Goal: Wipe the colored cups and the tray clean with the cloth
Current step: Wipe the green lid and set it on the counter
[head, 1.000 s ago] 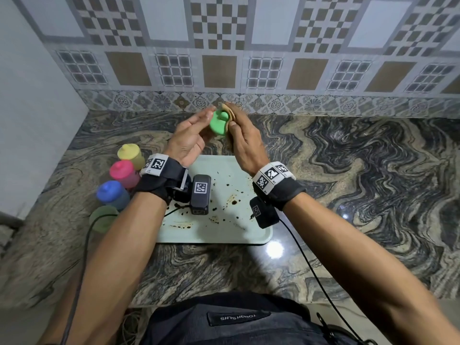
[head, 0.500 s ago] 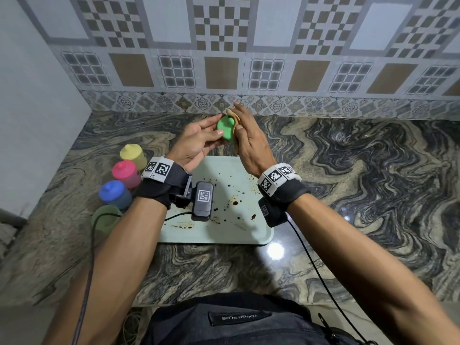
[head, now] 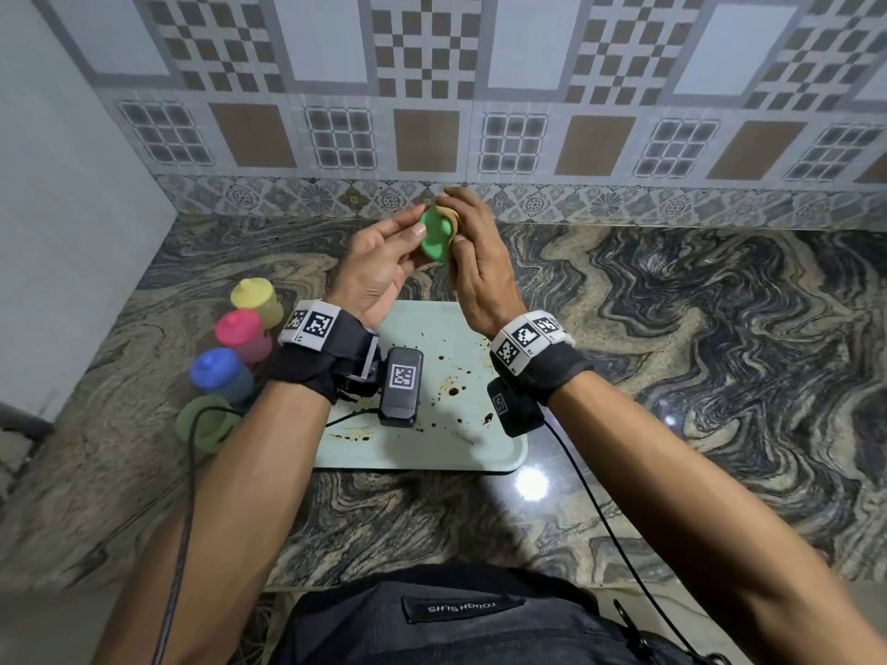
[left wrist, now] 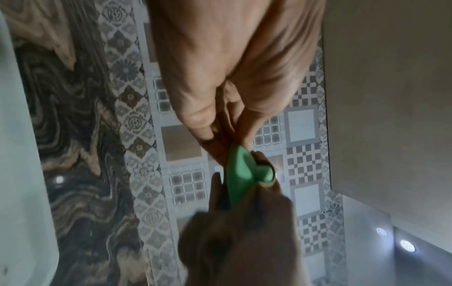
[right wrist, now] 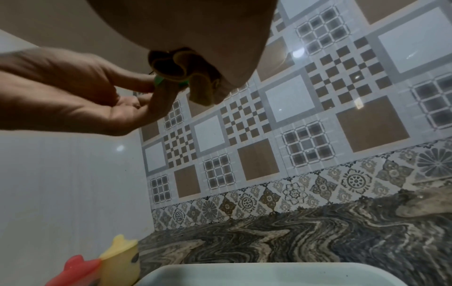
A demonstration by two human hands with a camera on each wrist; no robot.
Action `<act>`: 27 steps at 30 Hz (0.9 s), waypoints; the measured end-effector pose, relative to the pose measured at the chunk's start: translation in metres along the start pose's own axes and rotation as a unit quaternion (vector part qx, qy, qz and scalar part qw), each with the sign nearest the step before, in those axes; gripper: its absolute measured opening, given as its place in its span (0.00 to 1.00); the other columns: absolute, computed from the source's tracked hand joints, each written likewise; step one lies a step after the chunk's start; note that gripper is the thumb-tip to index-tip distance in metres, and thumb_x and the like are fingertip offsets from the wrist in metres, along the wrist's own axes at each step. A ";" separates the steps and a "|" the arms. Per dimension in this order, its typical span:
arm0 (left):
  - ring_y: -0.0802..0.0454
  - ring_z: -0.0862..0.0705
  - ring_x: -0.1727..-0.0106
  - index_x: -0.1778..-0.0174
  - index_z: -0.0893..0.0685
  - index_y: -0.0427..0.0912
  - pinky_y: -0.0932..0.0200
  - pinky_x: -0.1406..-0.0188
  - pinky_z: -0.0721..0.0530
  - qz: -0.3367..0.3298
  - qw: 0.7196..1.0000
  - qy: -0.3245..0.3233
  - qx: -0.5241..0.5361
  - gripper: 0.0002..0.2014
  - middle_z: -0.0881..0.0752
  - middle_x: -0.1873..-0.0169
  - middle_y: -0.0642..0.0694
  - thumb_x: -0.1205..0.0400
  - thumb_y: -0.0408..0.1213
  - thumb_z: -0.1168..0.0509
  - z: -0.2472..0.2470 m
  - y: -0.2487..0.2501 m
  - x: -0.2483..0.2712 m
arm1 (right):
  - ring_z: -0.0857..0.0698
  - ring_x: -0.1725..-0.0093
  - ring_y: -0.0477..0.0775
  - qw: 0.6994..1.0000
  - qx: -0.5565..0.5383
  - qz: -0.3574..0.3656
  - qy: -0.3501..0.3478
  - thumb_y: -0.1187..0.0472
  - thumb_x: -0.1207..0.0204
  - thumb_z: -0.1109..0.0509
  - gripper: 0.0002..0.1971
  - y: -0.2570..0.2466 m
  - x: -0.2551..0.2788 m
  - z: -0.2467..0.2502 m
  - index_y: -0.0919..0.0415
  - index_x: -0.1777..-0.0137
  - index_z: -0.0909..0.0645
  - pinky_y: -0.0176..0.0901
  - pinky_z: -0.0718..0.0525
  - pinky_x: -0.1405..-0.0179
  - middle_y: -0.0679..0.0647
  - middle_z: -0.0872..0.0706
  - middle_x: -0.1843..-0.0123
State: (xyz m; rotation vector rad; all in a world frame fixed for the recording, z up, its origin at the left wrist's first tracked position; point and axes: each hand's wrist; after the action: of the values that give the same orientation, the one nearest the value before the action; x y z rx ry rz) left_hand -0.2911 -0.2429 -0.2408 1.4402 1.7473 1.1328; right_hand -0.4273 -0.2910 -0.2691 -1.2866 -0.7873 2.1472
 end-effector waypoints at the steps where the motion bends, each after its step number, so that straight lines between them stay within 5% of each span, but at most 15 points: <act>1: 0.53 0.11 0.49 0.34 0.23 0.29 0.58 0.49 0.12 0.000 1.000 -0.010 -0.016 0.14 0.13 0.47 0.40 0.15 0.22 0.42 0.003 0.002 0.000 | 0.29 0.22 0.51 1.000 -0.008 0.007 -0.009 0.72 0.16 0.47 0.20 0.001 -0.001 0.002 0.72 0.27 0.25 0.36 0.34 0.20 0.65 0.26 0.23; 5: 0.54 0.11 0.50 0.28 0.27 0.26 0.59 0.45 0.12 0.020 0.999 -0.022 -0.042 0.19 0.12 0.48 0.41 0.15 0.24 0.40 0.010 0.014 -0.003 | 0.25 0.24 0.53 0.999 -0.018 0.002 -0.047 0.69 0.15 0.48 0.20 0.000 -0.005 0.002 0.70 0.27 0.25 0.39 0.31 0.22 0.63 0.22 0.26; 9: 0.56 0.10 0.55 0.37 0.20 0.31 0.61 0.54 0.11 0.011 0.999 0.043 0.006 0.11 0.08 0.57 0.45 0.15 0.27 0.39 0.004 0.009 -0.001 | 0.22 0.31 0.47 0.999 -0.018 -0.032 -0.018 0.65 0.14 0.47 0.21 -0.004 -0.009 -0.005 0.69 0.23 0.28 0.30 0.29 0.28 0.62 0.21 0.27; 13: 0.54 0.10 0.53 0.32 0.23 0.28 0.60 0.50 0.11 0.007 0.999 0.052 0.007 0.15 0.10 0.51 0.42 0.15 0.25 0.39 0.001 -0.002 0.005 | 0.22 0.29 0.51 0.997 -0.029 -0.063 0.015 0.62 0.14 0.47 0.23 -0.004 -0.006 -0.009 0.68 0.21 0.30 0.44 0.25 0.25 0.61 0.22 0.26; 17: 0.55 0.10 0.51 0.32 0.23 0.29 0.62 0.52 0.12 0.006 0.999 0.024 -0.022 0.17 0.08 0.56 0.48 0.17 0.19 0.39 0.007 -0.001 0.008 | 0.18 0.33 0.51 0.998 -0.040 -0.052 0.005 0.56 0.16 0.49 0.25 0.001 -0.007 -0.005 0.67 0.25 0.25 0.42 0.21 0.31 0.60 0.17 0.31; 20: 0.54 0.10 0.50 0.35 0.20 0.32 0.63 0.55 0.13 0.011 0.998 0.000 -0.054 0.16 0.08 0.54 0.46 0.19 0.19 0.38 0.010 0.000 0.009 | 0.15 0.38 0.54 0.986 -0.067 -0.151 0.016 0.58 0.19 0.49 0.26 0.003 -0.022 -0.001 0.67 0.28 0.21 0.48 0.16 0.34 0.60 0.13 0.35; 24: 0.56 0.10 0.52 0.31 0.22 0.27 0.63 0.54 0.12 0.008 0.999 0.042 -0.026 0.18 0.11 0.49 0.44 0.18 0.20 0.39 0.011 -0.001 0.008 | 0.14 0.42 0.57 0.949 -0.134 -0.250 0.139 0.57 0.22 0.48 0.24 0.008 -0.029 0.004 0.59 0.34 0.17 0.63 0.17 0.34 0.52 0.12 0.44; 27: 0.55 0.10 0.54 0.31 0.23 0.25 0.62 0.55 0.11 0.008 0.998 0.063 -0.005 0.17 0.12 0.49 0.41 0.18 0.19 0.38 0.011 0.000 0.004 | 0.15 0.43 0.53 0.971 -0.055 -0.191 0.131 0.60 0.17 0.47 0.23 -0.008 -0.010 0.004 0.58 0.26 0.22 0.48 0.16 0.39 0.53 0.14 0.38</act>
State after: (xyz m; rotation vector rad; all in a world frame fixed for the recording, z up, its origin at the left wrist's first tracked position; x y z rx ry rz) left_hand -0.2823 -0.2362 -0.2453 1.4049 1.8152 1.2635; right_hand -0.4255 -0.2934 -0.2562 -1.3148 -0.9632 1.6145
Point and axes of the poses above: each hand's wrist, its own x-axis away from the middle knuckle, its own z-axis out of the back of the hand, y = z × x
